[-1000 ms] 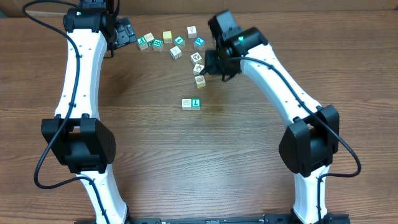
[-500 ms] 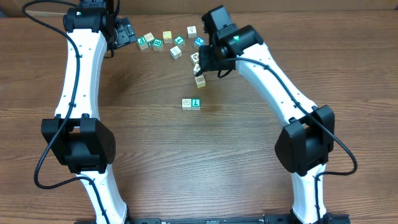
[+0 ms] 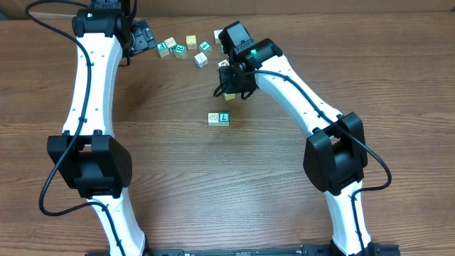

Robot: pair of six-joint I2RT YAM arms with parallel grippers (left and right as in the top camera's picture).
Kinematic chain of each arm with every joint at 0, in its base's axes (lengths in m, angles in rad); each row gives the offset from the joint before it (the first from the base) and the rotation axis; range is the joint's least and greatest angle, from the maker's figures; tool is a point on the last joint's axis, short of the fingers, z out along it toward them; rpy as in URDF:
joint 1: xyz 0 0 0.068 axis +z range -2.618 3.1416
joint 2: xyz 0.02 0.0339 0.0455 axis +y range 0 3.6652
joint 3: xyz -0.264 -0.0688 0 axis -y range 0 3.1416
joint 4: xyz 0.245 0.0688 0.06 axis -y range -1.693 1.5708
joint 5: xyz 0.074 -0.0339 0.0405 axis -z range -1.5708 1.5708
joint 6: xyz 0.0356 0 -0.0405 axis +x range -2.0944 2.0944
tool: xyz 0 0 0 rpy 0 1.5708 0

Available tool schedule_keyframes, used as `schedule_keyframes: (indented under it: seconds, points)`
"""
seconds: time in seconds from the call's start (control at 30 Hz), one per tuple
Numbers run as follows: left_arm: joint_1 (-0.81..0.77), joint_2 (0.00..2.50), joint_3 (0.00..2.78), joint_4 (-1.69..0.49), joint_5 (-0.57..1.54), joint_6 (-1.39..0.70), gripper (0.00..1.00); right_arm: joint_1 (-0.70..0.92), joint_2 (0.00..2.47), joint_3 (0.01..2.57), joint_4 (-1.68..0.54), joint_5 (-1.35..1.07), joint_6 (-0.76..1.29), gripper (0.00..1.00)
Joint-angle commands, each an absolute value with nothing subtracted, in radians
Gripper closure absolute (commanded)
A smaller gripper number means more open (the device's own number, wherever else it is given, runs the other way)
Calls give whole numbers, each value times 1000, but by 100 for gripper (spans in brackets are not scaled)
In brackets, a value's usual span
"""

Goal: Form a horizontal line
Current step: 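Raise the right gripper and move it back over the block pile, then lower the right gripper onto the pineapple 'B' block and close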

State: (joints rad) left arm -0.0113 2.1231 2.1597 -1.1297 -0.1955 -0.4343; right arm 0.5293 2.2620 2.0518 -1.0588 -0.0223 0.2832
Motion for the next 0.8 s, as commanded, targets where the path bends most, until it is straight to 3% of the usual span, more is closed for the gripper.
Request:
schedule_keyframes:
  seconds: [0.0, 0.1, 0.27, 0.43, 0.77]
  points:
    - [-11, 2119, 2173, -1129, -197, -422, 0, 544, 2271, 2043, -1041, -27, 283, 96]
    - [-11, 2119, 2173, -1129, -198, -422, 0, 544, 2273, 2041, -1006, 15, 282, 90]
    - [-11, 2119, 2173, -1129, -198, -422, 0, 544, 2289, 2041, -935, 70, 265, 65]
    - [-11, 2119, 2173, -1129, -197, -422, 0, 543, 2315, 2028, -874, 71, 257, 51]
    - [-11, 2119, 2173, -1129, -198, -422, 0, 543, 2318, 1958, -754, 161, 353, 49]
